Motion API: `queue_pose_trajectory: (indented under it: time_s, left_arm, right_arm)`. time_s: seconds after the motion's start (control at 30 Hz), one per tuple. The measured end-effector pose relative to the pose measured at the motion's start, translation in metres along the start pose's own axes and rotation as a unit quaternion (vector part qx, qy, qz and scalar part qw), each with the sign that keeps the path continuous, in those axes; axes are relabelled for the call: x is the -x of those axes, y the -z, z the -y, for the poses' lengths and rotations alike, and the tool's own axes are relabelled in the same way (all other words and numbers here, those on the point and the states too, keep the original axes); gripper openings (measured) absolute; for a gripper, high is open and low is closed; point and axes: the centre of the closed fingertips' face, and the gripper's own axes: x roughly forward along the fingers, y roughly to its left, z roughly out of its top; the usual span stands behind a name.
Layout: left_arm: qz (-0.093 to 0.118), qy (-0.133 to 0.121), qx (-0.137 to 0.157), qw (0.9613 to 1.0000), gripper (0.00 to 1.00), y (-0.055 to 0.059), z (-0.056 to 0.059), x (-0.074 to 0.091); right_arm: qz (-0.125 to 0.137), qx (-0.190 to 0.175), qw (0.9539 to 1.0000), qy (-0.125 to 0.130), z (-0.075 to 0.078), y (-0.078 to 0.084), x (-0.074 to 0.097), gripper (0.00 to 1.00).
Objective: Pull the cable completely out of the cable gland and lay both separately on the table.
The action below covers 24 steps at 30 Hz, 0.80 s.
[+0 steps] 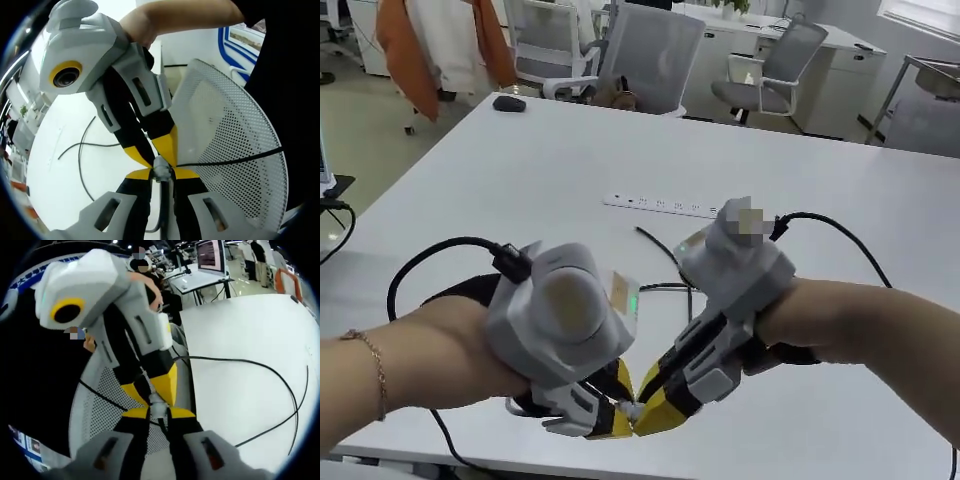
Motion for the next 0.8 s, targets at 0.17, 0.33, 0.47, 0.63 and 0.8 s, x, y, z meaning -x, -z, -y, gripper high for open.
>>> queue_pose_trajectory:
  time_s: [0.17,0.33,0.47,0.63,0.8]
  left_arm:
    - [0.001,0.008,0.001,1.0000,0.16,0.0020,0.0010,-0.0033]
    - [0.013,0.019,0.036,0.9991,0.16,0.0054,0.0000,-0.0065]
    - [0.019,0.027,0.076,0.9966,0.16,0.0070,-0.0013,-0.0072]
    - [0.024,0.037,0.087,0.9952,0.16,0.0084,-0.0008,-0.0068]
    - [0.035,0.055,0.117,0.9910,0.16,0.0091,-0.0003,-0.0082]
  right_arm:
    - [-0.017,0.015,0.9996,0.015,-0.0010,0.0029,-0.0036,0.12]
    - [-0.033,0.031,0.9981,0.043,0.0010,0.0062,-0.0058,0.11]
    - [-0.043,0.057,0.9947,0.073,0.0031,0.0069,-0.0061,0.10]
    - [-0.047,0.087,0.9884,0.115,0.0037,0.0060,-0.0060,0.09]
    - [-0.056,0.130,0.9779,0.153,0.0065,0.0076,-0.0070,0.09]
